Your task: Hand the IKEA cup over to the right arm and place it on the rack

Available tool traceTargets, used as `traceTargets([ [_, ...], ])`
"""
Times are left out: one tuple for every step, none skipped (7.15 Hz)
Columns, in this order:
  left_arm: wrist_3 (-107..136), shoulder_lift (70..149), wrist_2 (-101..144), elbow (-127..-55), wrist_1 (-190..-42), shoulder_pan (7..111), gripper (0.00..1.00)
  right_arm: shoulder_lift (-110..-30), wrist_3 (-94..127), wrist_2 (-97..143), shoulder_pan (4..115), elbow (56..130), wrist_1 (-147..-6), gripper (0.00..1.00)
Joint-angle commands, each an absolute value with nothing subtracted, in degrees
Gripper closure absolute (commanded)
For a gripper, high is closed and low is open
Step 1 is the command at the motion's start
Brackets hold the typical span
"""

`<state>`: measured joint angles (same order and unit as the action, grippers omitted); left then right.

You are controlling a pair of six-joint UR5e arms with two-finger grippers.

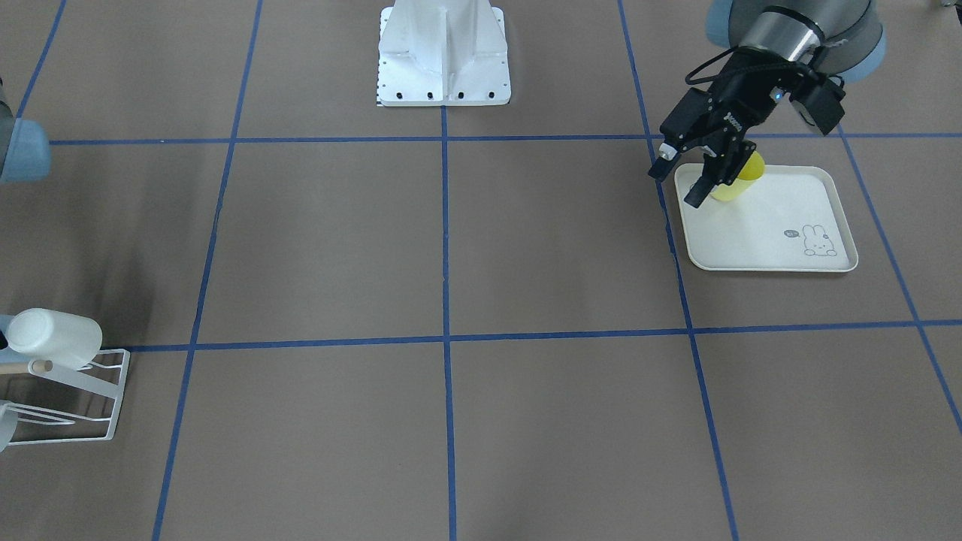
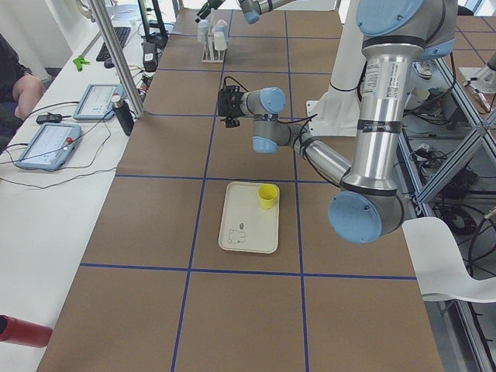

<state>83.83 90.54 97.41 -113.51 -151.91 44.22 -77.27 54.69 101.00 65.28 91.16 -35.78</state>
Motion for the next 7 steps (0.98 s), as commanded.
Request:
traceTargets([
  [73.70,81.34,107.44,-114.17,-151.96,49.45,0.00,-77.26,58.68,107.11,65.30,103.66,-50.04,0.00],
  [66.26,76.25,113.67,-114.43,-151.96,52.44,0.00,-77.26,62.45,110.88,65.22,106.41,-51.14,0.00],
  [58.53,71.76,118.43,-114.35,-151.96,54.30,0.00,-77.08,65.54,114.14,65.13,107.39,-50.89,0.00],
  [53.05,67.54,122.22,-114.43,-151.70,54.40,0.00,-77.17,69.48,115.13,65.13,108.36,-50.54,0.00],
  [52.04,66.20,122.69,-114.87,-148.39,53.36,0.00,-77.17,72.65,115.31,64.60,108.89,-50.36,0.00],
  [51.94,66.70,122.78,-115.40,-141.40,51.52,0.00,-77.17,72.95,115.23,64.16,109.07,-50.36,0.00],
  [50.73,67.67,122.87,-115.49,-135.06,49.07,0.00,-77.17,73.04,115.31,64.16,109.07,-50.36,0.00],
])
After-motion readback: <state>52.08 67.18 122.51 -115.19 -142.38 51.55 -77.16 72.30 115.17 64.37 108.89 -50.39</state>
